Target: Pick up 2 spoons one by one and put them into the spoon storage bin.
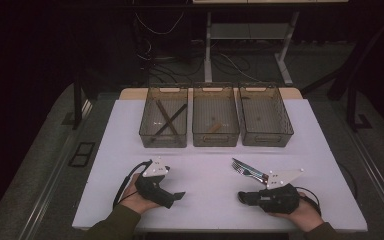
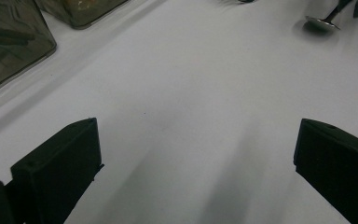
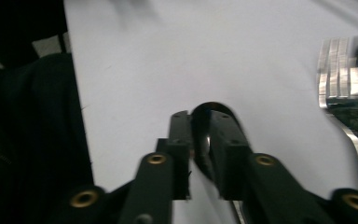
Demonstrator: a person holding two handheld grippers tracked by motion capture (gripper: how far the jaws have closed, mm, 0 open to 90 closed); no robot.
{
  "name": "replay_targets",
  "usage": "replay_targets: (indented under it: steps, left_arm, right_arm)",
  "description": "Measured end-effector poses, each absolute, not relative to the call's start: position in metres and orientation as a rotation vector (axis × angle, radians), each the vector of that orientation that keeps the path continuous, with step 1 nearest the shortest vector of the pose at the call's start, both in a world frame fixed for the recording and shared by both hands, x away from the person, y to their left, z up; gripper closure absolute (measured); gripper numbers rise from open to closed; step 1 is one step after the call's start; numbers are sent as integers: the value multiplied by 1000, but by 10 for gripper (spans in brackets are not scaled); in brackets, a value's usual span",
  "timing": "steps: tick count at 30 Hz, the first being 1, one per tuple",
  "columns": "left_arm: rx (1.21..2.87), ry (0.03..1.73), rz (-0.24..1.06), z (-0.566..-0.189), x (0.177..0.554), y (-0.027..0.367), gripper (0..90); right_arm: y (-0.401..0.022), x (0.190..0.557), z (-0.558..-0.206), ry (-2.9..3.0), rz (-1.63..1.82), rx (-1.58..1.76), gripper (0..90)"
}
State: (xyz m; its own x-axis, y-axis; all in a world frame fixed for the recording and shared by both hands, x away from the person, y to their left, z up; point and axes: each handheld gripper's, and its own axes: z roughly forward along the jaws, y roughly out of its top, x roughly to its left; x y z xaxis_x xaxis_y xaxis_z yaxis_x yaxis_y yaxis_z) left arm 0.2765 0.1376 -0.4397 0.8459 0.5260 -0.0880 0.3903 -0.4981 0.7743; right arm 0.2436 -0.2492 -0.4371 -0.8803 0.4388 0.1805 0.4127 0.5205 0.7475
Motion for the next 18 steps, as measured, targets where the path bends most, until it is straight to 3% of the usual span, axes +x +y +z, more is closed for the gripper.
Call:
replay_targets:
  steps: [4,7,18]
  left_arm:
    - [2165,660,197,-440,278,138,4]
    - [2172,657,198,-441,278,138,4]
    - [2189,650,195,-442,279,137,4]
  right_arm:
    - [-251,249,-438,2693,1292,802,579]
    - [-250,251,-442,2700,1252,816,533]
    - [-246,253,-450,2715,1204,816,507]
